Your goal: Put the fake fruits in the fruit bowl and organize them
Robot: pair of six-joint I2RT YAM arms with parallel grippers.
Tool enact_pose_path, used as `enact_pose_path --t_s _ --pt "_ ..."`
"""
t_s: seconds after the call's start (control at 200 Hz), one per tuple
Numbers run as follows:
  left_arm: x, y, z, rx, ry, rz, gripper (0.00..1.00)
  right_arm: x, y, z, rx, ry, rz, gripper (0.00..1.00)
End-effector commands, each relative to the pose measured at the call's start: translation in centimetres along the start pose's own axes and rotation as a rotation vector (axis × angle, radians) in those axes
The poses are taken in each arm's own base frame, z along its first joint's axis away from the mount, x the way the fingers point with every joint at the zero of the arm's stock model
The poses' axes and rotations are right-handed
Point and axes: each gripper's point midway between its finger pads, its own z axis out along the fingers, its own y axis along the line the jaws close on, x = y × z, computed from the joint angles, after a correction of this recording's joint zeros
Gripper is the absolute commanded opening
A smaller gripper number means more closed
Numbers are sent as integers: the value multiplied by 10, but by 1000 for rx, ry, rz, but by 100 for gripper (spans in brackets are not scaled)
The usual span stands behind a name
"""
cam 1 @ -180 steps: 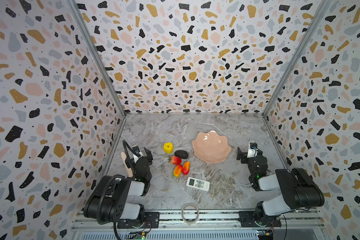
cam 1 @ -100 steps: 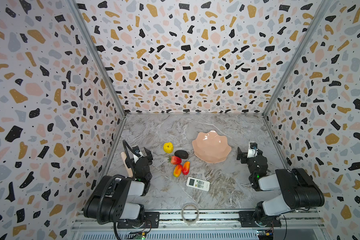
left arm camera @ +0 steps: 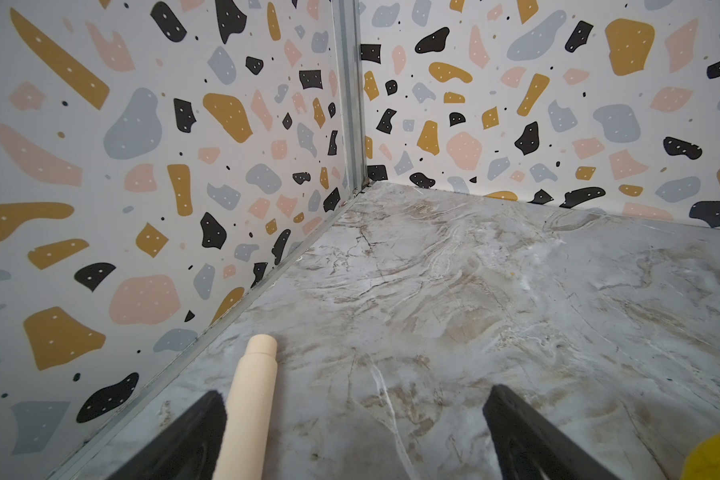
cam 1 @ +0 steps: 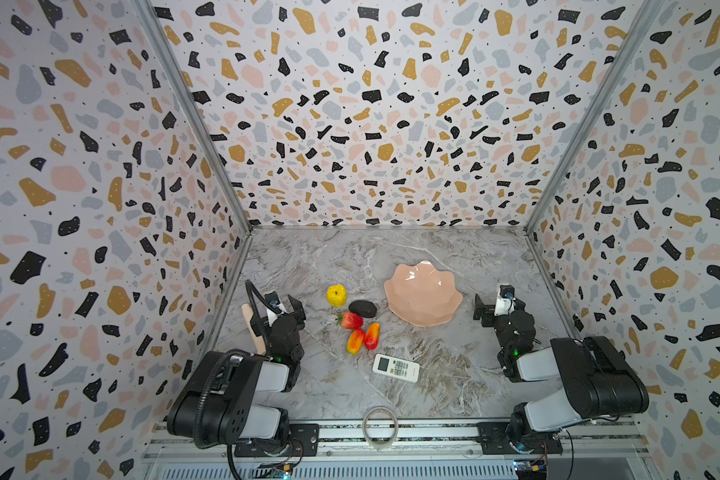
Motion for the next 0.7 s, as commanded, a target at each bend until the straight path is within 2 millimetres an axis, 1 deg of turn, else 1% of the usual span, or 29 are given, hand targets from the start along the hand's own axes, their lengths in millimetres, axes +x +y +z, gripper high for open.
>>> enact_pose_path --t_s 0.0,0.185,0.23,0.3,0.33,0.34,0.391,0.411,0.451,0.456,0.486,0.491,0.516,0.531,0.556,0.566,0.591,0.606,0.631,0.696 --pt "-13 0 1 0 -44 -38 100 -14 -1 4 2 -34 4 99" --pt "-14 1 0 0 -48 -40 100 -14 -1 3 2 -38 4 99" --pt "-16 2 -1 -2 -56 -46 99 -18 3 0 -27 -53 -1 99" --pt "-29 5 -2 -26 -81 -63 100 -32 9 -1 -57 -50 -29 99" --pt "-35 5 -1 -41 -62 -58 100 -40 8 -1 -57 -27 -41 99" --pt "-38 4 0 -45 -51 -59 100 -40 8 -2 -57 -22 -43 99" --pt "-46 3 3 -57 21 -64 100 -60 8 -5 -60 -35 -39 99" --pt "-55 1 3 -49 21 -75 99 -66 10 -7 -74 -43 -30 99" --pt "-63 -7 1 -2 35 -84 100 -80 17 -10 -114 -57 -22 99" --pt "-65 -7 0 3 35 -89 100 -84 20 -11 -124 -64 -23 99" --pt "-72 -11 -2 30 39 -107 100 -91 29 -11 -164 -51 -27 99" --pt "-74 -13 -3 36 39 -112 100 -94 33 -12 -182 -49 -32 99" --pt "-81 -17 -5 66 43 -130 100 -98 40 -12 -208 -37 -44 99" --pt "-84 -21 -6 85 50 -136 99 -102 48 -12 -239 -22 -61 99" --pt "-90 -27 -7 121 64 -140 100 -105 56 -12 -259 -6 -82 99" --pt "-92 -29 -8 130 73 -135 100 -108 62 -12 -276 7 -95 99" --pt "-96 -35 -10 153 98 -121 100 -110 68 -12 -289 22 -114 99" --pt "-102 -38 -11 162 105 -114 100 -112 76 -12 -306 37 -131 99" --pt "-99 -39 -14 164 155 -68 100 -116 82 -13 -316 46 -139 99" --pt "-115 -40 -22 153 211 -24 100 -126 106 -17 -378 62 -145 99"
